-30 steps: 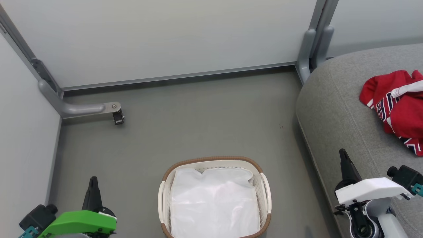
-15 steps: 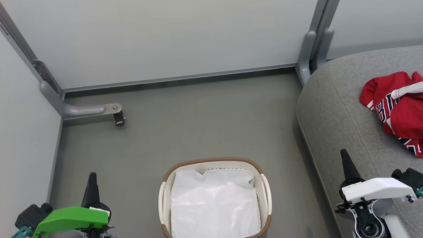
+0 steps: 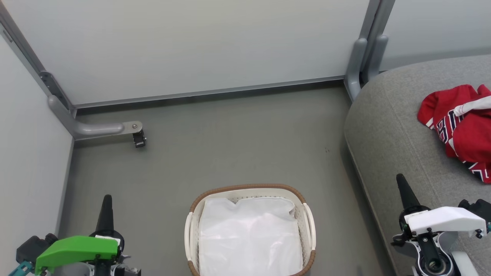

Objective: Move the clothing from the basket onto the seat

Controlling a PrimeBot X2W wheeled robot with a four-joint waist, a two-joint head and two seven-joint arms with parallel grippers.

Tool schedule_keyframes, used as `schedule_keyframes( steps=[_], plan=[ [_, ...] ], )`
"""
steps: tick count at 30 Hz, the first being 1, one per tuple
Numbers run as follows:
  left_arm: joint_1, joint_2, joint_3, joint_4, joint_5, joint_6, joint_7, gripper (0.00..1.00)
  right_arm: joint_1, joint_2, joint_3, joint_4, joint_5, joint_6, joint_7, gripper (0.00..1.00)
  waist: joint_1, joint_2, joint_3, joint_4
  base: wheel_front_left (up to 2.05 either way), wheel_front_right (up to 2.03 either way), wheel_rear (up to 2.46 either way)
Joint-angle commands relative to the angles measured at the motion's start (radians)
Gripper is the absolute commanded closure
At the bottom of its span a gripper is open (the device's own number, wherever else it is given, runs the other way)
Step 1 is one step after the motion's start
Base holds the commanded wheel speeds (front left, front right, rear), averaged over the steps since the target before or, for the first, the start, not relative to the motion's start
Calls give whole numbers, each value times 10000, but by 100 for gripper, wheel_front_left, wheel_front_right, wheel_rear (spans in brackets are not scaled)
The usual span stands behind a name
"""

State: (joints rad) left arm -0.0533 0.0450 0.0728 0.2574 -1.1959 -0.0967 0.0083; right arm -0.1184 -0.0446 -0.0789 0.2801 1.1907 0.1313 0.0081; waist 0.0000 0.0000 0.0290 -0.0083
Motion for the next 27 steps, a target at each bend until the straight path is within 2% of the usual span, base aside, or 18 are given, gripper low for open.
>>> schedule_keyframes(
  steps=[1,27],
  plan=[
    [-246,64,77,-116,-280,-69,56,100,6,-60,-47,-125,277,-5,63,100,0,0,-7,3,0,0,0],
    [-470,75,278,-133,-2470,-239,638,100,76,-73,-234,-273,2503,-5,641,100,0,0,-135,43,0,0,0]
  ],
)
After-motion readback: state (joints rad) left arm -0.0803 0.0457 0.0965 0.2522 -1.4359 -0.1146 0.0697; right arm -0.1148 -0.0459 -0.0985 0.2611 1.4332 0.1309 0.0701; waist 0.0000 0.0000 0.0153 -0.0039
